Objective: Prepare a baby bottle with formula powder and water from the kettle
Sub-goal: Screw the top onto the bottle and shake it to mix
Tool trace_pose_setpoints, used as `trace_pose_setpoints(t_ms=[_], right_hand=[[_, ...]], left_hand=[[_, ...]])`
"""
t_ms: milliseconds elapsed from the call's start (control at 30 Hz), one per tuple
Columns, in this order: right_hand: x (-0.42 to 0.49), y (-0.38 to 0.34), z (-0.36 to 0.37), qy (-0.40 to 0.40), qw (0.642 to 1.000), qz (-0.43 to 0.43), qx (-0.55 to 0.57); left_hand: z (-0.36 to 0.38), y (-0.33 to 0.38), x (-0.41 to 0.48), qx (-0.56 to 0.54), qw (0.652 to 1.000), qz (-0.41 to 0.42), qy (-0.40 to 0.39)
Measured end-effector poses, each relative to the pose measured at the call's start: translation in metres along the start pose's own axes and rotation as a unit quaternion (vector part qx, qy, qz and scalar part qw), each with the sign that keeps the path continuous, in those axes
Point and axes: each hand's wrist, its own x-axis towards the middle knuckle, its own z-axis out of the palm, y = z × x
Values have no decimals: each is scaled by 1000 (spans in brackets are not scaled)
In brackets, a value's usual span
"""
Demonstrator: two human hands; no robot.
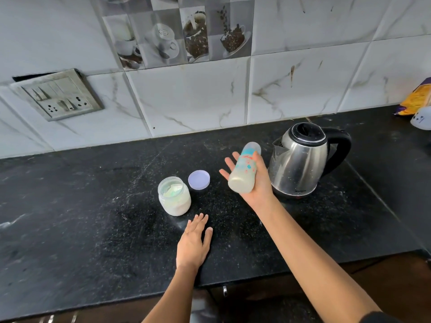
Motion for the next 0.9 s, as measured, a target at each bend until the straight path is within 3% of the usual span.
trace_pose_setpoints(t_ms=[133, 167, 267, 333, 433, 500, 533, 667, 700, 767, 867, 900], right_hand=[[-12, -10, 0, -149, 980, 67, -111], [-11, -12, 5, -141, 984, 57, -94], [-1, -11, 18, 11, 999, 22, 47], [-2, -7, 14, 45, 995, 24, 89], [-21, 1, -3, -47, 994, 101, -4], [-29, 3, -14, -126, 982, 86, -107], [-27, 5, -13, -128, 984, 76, -102], [-6, 12, -1, 36, 998, 15, 50], [-6, 14, 0, 47, 997, 10, 65], [-13, 14, 0, 16, 996, 61, 67], [-22, 7, -6, -98, 989, 98, -48], [-20, 6, -3, -95, 990, 104, -31]], left_hand=[[0, 0, 1, -2, 1000, -1, 0], [1, 0, 1, -4, 1000, -1, 1], [0, -1, 1, -7, 1000, -3, 3], [0, -1, 1, -8, 1000, -2, 3], [0, -1, 2, -6, 1000, -1, 2], [0, -1, 2, -8, 1000, -4, 2], [0, 0, 2, -8, 1000, -5, 2], [0, 0, 1, -8, 1000, -4, 0], [-1, 0, 2, -10, 1000, -4, -1], [-1, 0, 1, -14, 1000, -4, -2], [-1, 0, 2, -18, 1000, -5, -3], [-1, 0, 2, -21, 1000, -5, -2]])
